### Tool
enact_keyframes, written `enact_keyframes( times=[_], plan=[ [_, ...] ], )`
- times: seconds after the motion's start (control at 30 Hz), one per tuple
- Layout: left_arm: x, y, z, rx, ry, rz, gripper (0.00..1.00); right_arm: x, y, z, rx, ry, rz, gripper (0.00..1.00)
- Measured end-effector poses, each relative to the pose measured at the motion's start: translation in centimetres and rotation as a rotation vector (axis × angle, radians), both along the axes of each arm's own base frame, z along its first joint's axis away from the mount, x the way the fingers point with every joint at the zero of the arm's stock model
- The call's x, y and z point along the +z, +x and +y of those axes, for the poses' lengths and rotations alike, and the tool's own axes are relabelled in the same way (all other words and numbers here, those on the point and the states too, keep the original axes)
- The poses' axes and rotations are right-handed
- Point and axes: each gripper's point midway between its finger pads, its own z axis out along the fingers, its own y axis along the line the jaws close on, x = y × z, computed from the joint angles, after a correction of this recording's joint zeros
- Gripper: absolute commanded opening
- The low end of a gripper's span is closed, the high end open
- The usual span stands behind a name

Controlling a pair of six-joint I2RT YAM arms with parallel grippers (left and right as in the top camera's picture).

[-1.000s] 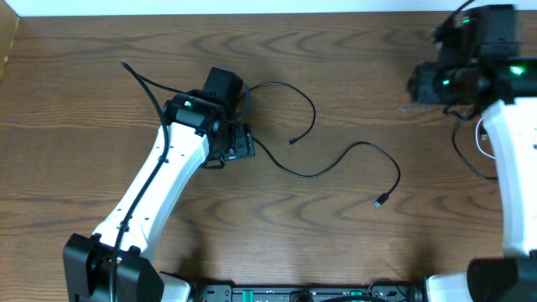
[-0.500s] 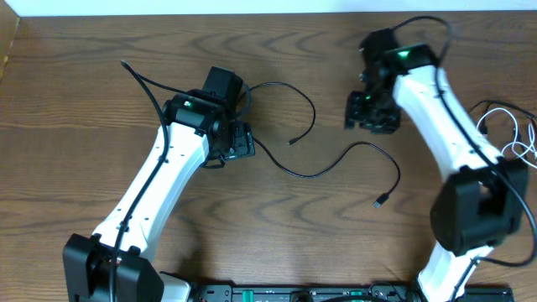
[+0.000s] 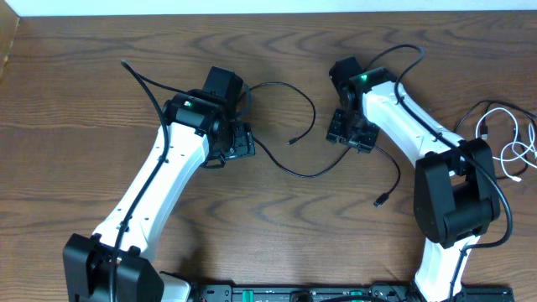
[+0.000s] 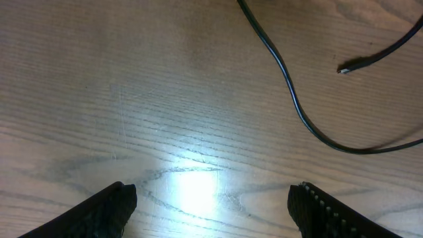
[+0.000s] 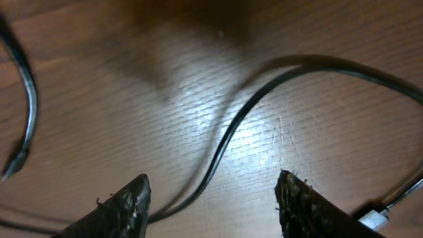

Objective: Untangle cables

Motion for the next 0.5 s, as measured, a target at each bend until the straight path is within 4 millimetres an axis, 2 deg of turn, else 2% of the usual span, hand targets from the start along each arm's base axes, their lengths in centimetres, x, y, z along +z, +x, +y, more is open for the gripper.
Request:
enact_keyframes(
  times=[0.27, 0.37, 0.4, 0.43, 0.5],
  plan=[
    [0.0, 0.0, 0.0, 0.000, 0.000, 0.000, 0.80, -3.3, -0.9, -0.3, -0.048, -0.001, -0.010, 0.51],
    [0.0, 0.0, 0.0, 0.000, 0.000, 0.000, 0.80, -4.1, -1.0, -0.3, -0.058, -0.005, -0.024, 0.33],
    [0.0, 0.0, 0.0, 0.000, 0.000, -0.001, 0.80, -4.0, -0.7, -0.1, -0.059, -0.005, -0.037, 0.17],
    [0.0, 0.0, 0.0, 0.000, 0.000, 0.000, 0.80, -4.0, -0.6, 0.1, -0.050, -0.003, -0.046, 0.08],
    [0.0, 0.0, 0.0, 0.000, 0.000, 0.000, 0.80, -4.0, -0.5, 0.5, -0.042, -0.006, -0.060, 0.03]
  ],
)
